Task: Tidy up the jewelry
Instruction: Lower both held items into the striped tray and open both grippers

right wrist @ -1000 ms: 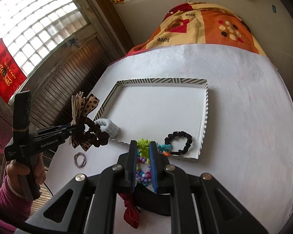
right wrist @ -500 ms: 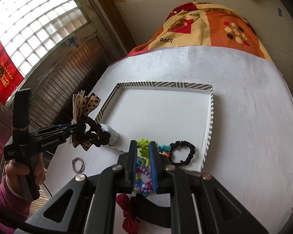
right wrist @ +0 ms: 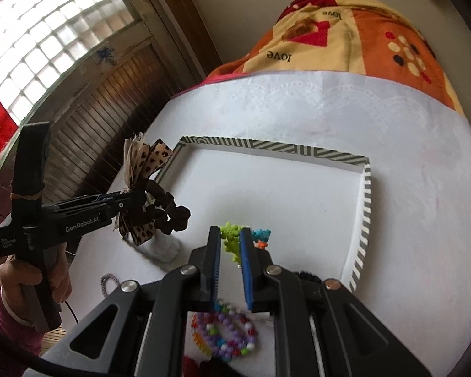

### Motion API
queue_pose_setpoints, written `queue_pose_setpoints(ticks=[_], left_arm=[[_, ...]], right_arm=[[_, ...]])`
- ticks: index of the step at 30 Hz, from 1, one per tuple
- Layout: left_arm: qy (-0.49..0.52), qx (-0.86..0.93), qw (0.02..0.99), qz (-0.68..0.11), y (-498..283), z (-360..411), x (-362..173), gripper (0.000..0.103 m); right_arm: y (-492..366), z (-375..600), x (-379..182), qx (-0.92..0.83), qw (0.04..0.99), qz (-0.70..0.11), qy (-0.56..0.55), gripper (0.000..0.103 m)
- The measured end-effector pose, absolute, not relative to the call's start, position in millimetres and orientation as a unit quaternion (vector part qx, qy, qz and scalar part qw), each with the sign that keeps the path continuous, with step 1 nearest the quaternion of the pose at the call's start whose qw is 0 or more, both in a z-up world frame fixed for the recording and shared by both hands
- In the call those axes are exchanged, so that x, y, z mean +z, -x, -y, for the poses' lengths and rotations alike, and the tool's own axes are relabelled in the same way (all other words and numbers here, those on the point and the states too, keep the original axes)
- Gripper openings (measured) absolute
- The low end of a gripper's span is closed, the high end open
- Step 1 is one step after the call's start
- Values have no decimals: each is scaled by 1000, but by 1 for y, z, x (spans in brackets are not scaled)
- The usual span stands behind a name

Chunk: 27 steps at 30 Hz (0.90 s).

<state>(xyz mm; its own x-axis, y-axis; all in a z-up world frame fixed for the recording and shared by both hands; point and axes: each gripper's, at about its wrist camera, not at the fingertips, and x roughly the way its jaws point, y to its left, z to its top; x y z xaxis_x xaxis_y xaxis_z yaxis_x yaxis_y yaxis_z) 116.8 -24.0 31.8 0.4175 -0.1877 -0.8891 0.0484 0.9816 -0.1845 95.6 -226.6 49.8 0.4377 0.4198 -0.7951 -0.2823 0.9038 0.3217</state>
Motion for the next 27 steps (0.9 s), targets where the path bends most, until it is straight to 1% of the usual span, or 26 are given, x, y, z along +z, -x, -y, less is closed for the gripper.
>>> queue_pose_setpoints(ticks=[6, 14, 16, 18, 19, 20, 22, 27], left_arm=[[69, -49, 828, -554, -133, 20, 3, 11], [74, -36, 821, -565, -139, 15, -19, 12], [76, -35, 818, -568, -139, 14, -20, 21], [78, -36, 816, -572, -139, 13, -22, 26], [77, -35, 816, -571, -138, 13, -22, 29], [79, -35, 817, -570, -136, 13, -21, 31], [85, -40, 817, -569, -132, 13, -20, 36], [71, -41, 829, -553, -116, 15, -8, 36]], right_arm=[[-124, 247, 12, 155, 840, -516, -60, 12], [-130, 272, -26, 105, 832, -541, -56, 12], [-129, 273, -31, 100, 833, -542, -55, 13], [-128, 274, -33, 99, 833, -541, -61, 21], [-128, 275, -33, 98, 833, -541, -66, 32], [-125, 276, -32, 98, 833, -540, -74, 37], [-121, 276, -29, 102, 832, -539, -80, 37], [-99, 271, -14, 115, 836, -530, -84, 39]])
